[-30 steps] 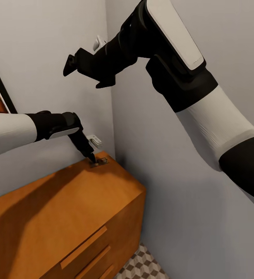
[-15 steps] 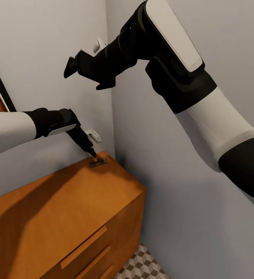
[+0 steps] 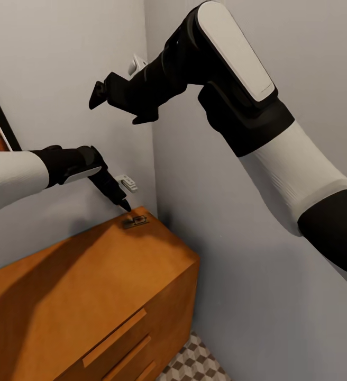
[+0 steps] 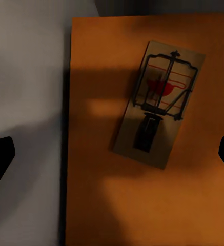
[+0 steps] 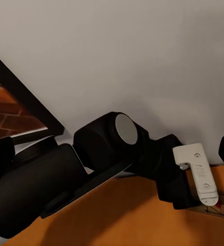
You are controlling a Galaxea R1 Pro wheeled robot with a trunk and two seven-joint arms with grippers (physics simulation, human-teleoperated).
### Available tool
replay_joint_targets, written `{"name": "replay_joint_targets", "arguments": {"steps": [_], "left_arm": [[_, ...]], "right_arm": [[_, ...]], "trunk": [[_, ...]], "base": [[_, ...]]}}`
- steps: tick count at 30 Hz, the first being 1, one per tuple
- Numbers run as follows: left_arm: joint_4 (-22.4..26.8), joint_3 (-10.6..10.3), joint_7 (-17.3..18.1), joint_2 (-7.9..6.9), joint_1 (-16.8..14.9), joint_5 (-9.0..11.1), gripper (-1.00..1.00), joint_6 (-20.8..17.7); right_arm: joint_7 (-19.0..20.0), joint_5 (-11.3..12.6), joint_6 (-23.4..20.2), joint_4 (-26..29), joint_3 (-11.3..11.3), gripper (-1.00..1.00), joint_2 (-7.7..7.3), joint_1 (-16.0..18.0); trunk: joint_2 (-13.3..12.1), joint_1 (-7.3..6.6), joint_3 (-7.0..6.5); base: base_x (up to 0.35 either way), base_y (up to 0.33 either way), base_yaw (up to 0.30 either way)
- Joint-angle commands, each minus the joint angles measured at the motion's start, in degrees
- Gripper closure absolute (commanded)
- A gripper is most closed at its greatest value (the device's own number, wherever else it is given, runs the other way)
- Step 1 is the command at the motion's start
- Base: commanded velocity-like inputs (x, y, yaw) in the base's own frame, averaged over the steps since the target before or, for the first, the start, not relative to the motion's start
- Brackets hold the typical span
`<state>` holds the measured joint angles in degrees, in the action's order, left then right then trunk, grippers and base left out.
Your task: Take the four mousetraps from the cabinet in the bathroom and place them on the bathroom floor. Make sure all four end up on the same floor surface, and ensure that at least two of them are either under or directly next to the same bathroom sink.
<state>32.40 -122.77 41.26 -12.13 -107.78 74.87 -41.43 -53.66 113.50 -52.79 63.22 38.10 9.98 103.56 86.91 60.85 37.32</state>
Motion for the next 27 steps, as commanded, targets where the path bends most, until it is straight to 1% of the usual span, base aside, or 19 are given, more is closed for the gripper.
{"name": "replay_joint_targets", "arguments": {"steps": [1,4,13,17,27], "left_arm": [[0.1,-0.3,0.0,0.01,-0.1,0.5,-1.00,0.0],[0.0,-0.3,0.1,0.06,-0.1,0.5,-1.00,1.1],[-0.1,-0.4,0.4,0.15,0.0,0.4,-1.00,6.2],[-0.1,-0.4,0.5,0.28,0.4,0.4,-1.00,7.1],[-0.2,-0.5,0.6,1.23,2.2,0.4,-1.00,7.7]], "right_arm": [[-0.6,0.5,0.0,0.0,0.0,-1.00,0.02,0.1],[-0.5,0.5,-0.1,0.0,0.0,-1.00,0.02,0.1],[-0.5,0.4,-0.1,0.2,0.0,-1.00,0.02,-0.4],[-0.5,0.4,-0.1,0.2,0.0,-1.00,0.02,-0.5],[-0.5,0.1,-0.1,0.2,0.1,-1.00,0.02,-0.7]], "trunk": [[0.0,0.00,0.06],[0.0,0.00,0.06],[0.0,0.00,0.06],[0.0,0.00,0.06],[0.0,0.00,0.06]], "base": [[0.000,0.000,0.000],[0.000,0.000,0.000],[0.000,0.000,0.000],[0.000,0.000,0.000],[0.000,0.000,0.000]]}}
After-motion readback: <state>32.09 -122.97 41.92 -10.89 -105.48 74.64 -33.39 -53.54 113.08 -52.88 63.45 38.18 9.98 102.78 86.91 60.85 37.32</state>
